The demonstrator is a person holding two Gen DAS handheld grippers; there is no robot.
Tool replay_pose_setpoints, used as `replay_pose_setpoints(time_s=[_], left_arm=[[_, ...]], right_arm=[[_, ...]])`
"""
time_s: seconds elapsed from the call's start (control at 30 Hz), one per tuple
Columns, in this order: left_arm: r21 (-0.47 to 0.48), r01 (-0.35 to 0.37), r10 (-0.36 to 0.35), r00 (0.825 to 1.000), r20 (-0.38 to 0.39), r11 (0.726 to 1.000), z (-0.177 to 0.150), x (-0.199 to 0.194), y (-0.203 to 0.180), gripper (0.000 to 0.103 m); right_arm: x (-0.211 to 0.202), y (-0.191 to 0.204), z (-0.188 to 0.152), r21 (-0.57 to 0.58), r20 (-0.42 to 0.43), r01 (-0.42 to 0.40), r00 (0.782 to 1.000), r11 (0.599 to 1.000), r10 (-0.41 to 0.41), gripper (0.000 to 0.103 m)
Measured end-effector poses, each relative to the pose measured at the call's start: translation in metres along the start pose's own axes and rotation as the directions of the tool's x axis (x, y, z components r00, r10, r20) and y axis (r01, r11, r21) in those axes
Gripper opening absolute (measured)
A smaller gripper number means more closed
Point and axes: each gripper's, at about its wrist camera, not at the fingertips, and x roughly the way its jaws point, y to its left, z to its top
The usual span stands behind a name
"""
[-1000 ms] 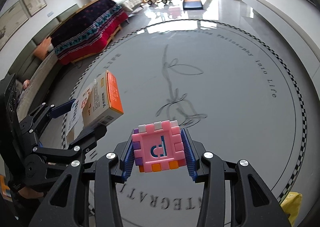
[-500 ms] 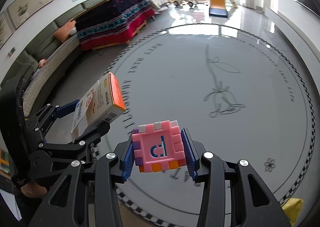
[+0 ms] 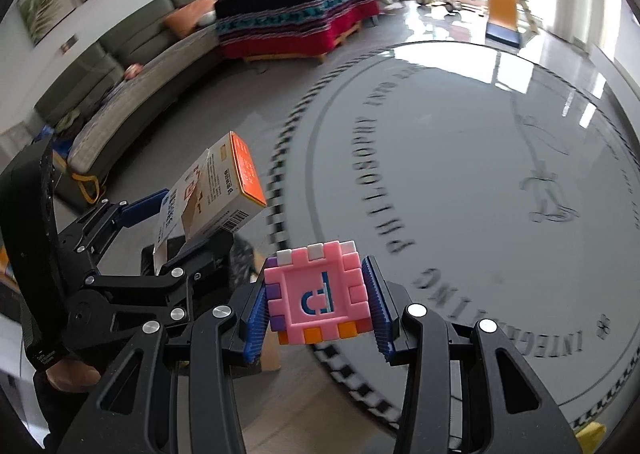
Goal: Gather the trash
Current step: 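Carry medicine box and toy cube over the black bin and open both tools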
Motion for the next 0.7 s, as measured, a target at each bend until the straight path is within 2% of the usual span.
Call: replay_pose_setpoints(time_s=[0.2,0.37,0.6,0.7], left_arm=[[-0.102,-0.070,0.069,0.997,-0.017,0.992,-0.033,-0.017,0.042,0.084],[-0.151,-0.129,0.125,0.991,-0.037,0.980,-0.059,-0.027,0.068,0.084],[-0.234,-0.201,0.193,0.980,-0.054,0.951,-0.095,-0.046,0.100,0.084],[-0.283,-0.233,0.224,0.972,-0.066,0.930,-0.116,-0.056,0.117,0.084]], right_arm=[[0.024,0.055,-0.003,-0.091,-0.050,-0.051,0.998,0.994,0.047,0.045],[0.043,0.095,-0.009,-0.161,-0.092,-0.089,0.993,0.983,0.075,0.045],[0.064,0.148,-0.021,-0.256,-0.148,-0.160,0.981,0.953,0.125,0.045],[0.074,0.172,-0.028,-0.296,-0.181,-0.193,0.973,0.936,0.144,0.045]])
